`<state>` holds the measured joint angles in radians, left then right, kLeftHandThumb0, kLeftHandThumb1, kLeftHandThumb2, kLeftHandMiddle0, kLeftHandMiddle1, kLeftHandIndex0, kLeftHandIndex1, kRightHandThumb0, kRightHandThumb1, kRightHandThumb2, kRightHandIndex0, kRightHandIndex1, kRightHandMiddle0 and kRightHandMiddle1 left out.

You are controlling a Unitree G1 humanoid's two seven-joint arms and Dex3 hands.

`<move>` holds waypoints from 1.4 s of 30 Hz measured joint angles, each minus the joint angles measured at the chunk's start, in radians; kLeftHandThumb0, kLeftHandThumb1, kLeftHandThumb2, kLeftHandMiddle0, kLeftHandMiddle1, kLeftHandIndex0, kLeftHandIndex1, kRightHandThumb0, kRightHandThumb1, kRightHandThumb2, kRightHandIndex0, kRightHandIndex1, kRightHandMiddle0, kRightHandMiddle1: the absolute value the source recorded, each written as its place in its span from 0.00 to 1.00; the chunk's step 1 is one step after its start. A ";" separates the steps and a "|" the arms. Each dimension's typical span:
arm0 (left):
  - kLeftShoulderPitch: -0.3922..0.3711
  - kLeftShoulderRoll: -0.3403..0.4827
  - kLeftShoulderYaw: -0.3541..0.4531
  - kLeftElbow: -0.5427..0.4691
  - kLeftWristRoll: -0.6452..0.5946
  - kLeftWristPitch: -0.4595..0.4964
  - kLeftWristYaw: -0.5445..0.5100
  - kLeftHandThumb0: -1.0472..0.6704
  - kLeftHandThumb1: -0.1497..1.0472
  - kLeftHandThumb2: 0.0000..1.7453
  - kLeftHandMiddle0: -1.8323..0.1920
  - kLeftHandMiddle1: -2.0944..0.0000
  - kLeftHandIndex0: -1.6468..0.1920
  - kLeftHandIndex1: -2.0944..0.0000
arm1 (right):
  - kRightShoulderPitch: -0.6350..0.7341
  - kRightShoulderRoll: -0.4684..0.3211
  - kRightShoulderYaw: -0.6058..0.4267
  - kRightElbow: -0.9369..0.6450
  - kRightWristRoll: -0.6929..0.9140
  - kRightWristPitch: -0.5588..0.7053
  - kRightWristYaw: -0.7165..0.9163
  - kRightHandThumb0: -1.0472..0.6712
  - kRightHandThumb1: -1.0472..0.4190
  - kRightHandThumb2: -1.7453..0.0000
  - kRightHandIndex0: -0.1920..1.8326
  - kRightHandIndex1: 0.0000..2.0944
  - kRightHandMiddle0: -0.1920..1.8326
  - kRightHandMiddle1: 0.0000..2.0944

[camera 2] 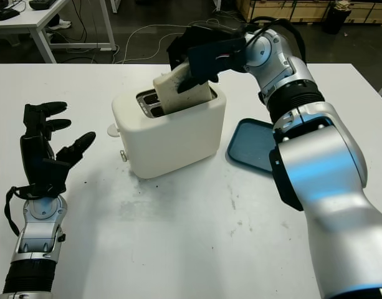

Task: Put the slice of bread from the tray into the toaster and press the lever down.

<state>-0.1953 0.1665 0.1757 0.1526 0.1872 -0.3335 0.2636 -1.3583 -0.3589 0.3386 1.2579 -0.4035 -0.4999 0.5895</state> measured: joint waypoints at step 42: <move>0.007 -0.008 -0.002 0.000 0.000 0.003 -0.001 0.03 0.82 0.00 0.89 0.30 0.89 0.36 | -0.003 -0.073 0.142 -0.070 -0.276 -0.106 -0.372 0.04 0.11 1.00 0.13 0.28 0.36 0.00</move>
<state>-0.1884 0.1587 0.1741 0.1523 0.1871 -0.3303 0.2630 -1.3611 -0.4320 0.4806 1.1875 -0.6798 -0.6061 0.2171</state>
